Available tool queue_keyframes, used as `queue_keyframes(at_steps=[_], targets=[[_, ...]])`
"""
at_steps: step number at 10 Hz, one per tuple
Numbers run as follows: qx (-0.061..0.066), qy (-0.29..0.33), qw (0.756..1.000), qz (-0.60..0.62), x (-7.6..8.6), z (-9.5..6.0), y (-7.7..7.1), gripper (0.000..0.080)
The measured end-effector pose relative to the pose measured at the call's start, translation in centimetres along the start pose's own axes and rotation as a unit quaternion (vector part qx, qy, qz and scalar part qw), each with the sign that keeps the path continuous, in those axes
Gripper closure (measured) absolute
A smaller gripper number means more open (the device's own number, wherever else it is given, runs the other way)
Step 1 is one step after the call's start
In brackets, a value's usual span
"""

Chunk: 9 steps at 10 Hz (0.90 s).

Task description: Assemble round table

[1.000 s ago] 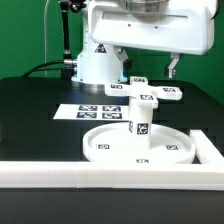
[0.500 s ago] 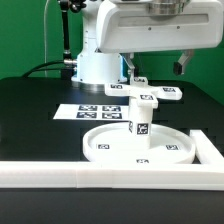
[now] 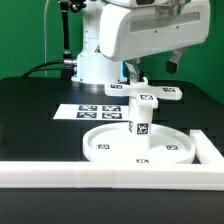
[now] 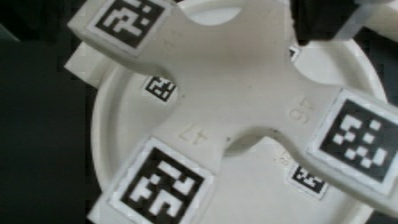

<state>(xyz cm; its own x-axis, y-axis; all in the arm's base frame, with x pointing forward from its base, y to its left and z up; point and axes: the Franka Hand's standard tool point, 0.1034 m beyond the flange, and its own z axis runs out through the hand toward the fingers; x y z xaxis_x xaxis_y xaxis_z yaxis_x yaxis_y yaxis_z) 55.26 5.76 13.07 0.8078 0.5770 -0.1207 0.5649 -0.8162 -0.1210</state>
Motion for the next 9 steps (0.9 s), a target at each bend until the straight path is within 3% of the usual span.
queue_keyframes(at_steps=[6,9], targets=[[0.004,-0.001,0.999,-0.035,-0.6,1.6,1.6,0.0151],[0.006,-0.003,1.0,-0.03,-0.7,2.0,1.7,0.0151]])
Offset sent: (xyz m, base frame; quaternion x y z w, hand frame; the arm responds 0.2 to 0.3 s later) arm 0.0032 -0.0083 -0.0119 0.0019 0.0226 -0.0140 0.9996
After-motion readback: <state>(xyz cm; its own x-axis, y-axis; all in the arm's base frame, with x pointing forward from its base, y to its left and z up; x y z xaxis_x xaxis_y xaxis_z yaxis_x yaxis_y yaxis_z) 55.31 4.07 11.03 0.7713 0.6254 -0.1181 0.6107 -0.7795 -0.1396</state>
